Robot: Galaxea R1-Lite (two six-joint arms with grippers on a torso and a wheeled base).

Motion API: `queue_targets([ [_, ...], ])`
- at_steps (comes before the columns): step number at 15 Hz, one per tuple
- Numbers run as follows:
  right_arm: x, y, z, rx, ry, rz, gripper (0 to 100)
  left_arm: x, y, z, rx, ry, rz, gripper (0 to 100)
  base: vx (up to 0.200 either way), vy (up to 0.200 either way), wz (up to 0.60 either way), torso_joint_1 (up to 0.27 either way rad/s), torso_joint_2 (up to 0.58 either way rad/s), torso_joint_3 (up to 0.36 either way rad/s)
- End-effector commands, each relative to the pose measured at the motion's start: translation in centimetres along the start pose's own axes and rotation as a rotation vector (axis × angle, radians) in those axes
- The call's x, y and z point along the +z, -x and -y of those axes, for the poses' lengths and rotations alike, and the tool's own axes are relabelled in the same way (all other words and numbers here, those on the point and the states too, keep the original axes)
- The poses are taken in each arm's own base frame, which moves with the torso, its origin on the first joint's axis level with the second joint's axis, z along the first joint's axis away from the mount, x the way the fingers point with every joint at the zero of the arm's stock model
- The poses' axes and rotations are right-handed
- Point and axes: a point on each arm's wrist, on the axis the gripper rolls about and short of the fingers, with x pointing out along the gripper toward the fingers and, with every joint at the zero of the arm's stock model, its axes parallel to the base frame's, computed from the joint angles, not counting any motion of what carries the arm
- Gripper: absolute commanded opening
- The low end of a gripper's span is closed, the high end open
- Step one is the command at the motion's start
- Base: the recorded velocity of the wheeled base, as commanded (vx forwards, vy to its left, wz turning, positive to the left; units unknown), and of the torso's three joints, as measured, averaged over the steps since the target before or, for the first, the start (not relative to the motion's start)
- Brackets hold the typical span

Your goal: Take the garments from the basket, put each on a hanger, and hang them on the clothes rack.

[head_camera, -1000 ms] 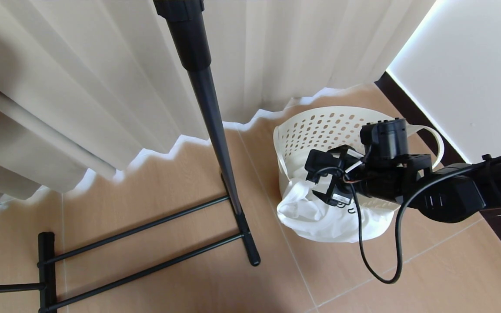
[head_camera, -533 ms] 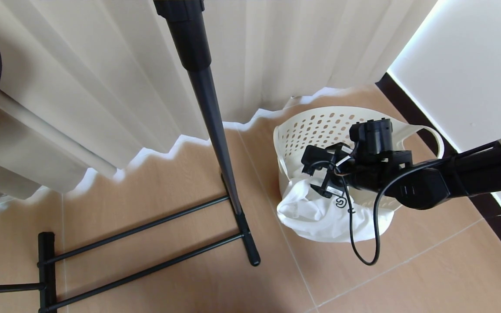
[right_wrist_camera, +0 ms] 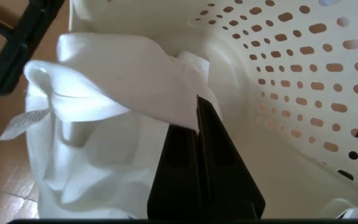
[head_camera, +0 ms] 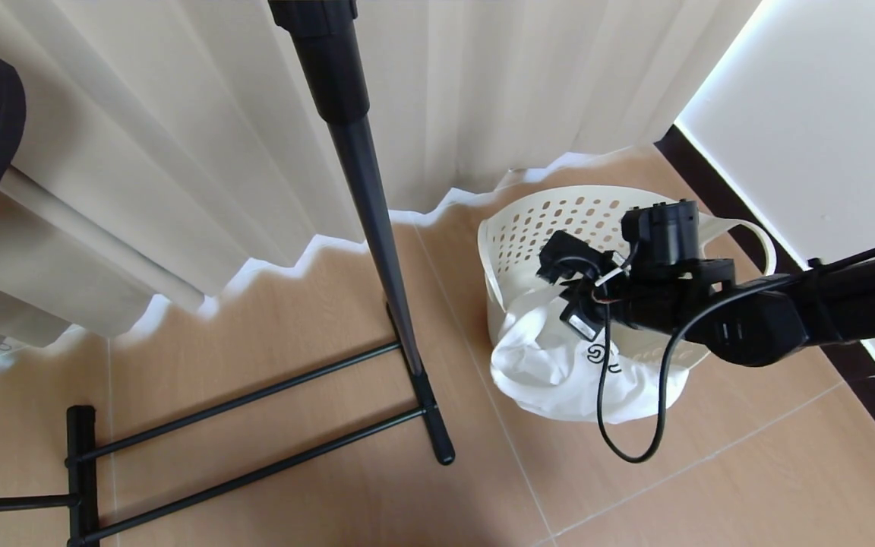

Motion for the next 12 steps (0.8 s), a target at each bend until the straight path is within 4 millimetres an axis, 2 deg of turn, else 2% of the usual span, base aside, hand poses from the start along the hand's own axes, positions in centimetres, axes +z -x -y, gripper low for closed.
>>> queue_targets([
  [1,0.7,7.4,1.3,-0.011,-0.123,0.104,0,0.0,0.0,0.0,0.000,0.000,0.000,100,0.000,0.000,0.00,0.000,0.00,0.000],
  [2,0.5,11.1,1.5,-0.014,-0.167,0.152,0,0.0,0.0,0.0,0.000,0.000,0.000,100,0.000,0.000,0.00,0.000,0.00,0.000],
  [3,0.6,15.7,0.9,0.021,-0.217,0.250,0,0.0,0.0,0.0,0.000,0.000,0.000,100,0.000,0.000,0.00,0.000,0.00,0.000],
  [4,0.8,18.3,0.5,0.056,-0.251,0.323,0,0.0,0.0,0.0,0.000,0.000,0.000,100,0.000,0.000,0.00,0.000,0.00,0.000],
  [5,0.9,22.3,0.1,0.109,-0.296,0.448,0,0.0,0.0,0.0,0.000,0.000,0.000,100,0.000,0.000,0.00,0.000,0.00,0.000],
  [7,0.0,25.7,-0.7,0.152,-0.297,0.537,0,0.0,0.0,0.0,0.000,-0.001,0.000,100,0.000,0.000,0.00,0.000,0.00,0.000],
  [8,-0.8,26.5,-1.5,0.185,-0.287,0.551,0,0.0,0.0,0.0,0.000,-0.001,0.000,100,0.000,0.000,0.00,0.000,0.00,0.000],
  [12,-0.7,26.7,-1.6,0.197,-0.281,0.582,0,0.0,0.0,0.0,0.000,-0.001,0.000,100,0.000,0.000,0.00,0.000,0.00,0.000],
])
